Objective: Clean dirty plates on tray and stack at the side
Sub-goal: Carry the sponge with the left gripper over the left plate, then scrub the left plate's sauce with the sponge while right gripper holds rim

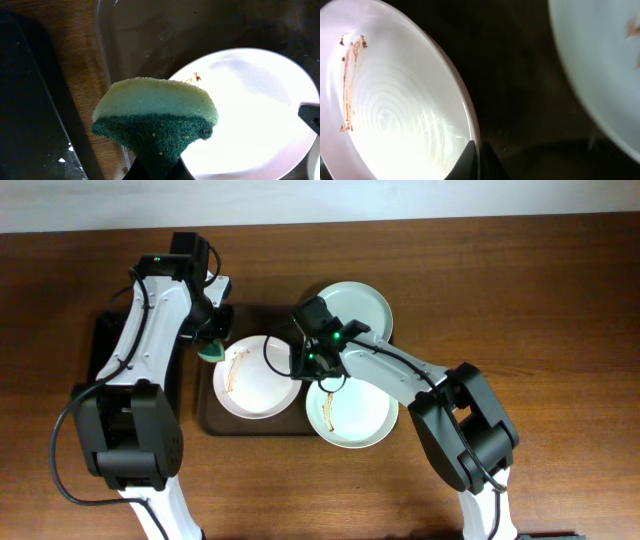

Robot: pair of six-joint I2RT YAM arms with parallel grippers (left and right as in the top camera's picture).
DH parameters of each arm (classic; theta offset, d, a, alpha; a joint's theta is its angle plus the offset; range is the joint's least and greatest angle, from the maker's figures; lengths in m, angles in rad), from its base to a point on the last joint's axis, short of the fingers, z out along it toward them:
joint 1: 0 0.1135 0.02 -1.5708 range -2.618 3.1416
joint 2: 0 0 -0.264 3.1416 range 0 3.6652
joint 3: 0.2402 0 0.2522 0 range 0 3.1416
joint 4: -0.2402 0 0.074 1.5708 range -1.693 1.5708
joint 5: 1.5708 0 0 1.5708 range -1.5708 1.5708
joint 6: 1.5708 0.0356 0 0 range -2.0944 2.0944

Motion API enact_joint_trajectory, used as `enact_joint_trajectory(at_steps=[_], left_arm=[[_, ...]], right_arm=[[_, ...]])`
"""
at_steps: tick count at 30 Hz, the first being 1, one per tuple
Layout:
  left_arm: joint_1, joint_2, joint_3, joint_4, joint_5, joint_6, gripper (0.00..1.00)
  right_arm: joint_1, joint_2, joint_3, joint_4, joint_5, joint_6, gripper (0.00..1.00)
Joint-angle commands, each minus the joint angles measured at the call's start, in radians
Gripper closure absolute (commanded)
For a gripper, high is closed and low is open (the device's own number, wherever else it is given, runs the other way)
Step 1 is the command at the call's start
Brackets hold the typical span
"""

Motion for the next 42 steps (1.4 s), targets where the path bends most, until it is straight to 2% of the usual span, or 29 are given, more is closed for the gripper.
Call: enact_joint_trajectory(at_steps=[1,6,14,21,32,42], left_arm=[[-0.01,0.007,-0.012,0.007,0.08,0.009,1.0],[-0.018,0.007,-0.079,0.047,0.102,0.008,0.99],[-0.069,0.007,-0.311,0.31,0.185,0.005,1.0],[-0.075,0.007,-0.408,0.459,0.185,0.005,1.0],[-0.025,0.008,-0.412,0.488,0.185,0.022,1.0],[-0.025,0.007,-0.339,0.467,0.185,0.059,1.0]], right_arm=[[-0.006,0.011,0.061,-0.028,0.09,-0.067,0.96],[-0.006,0.011,0.061,-0.026,0.09,-0.068,0.96],[-0.006,0.011,0.061,-0.023,0.087,-0.068,0.96],[-0.008,0.011,0.06,0.019,-0.068,-0.106,0.96],[-0.053,0.04,0.047,0.038,-0.331,-0.132,0.96],[-0.061,0.063,0.045,0.035,-0.344,-0.113,0.96]])
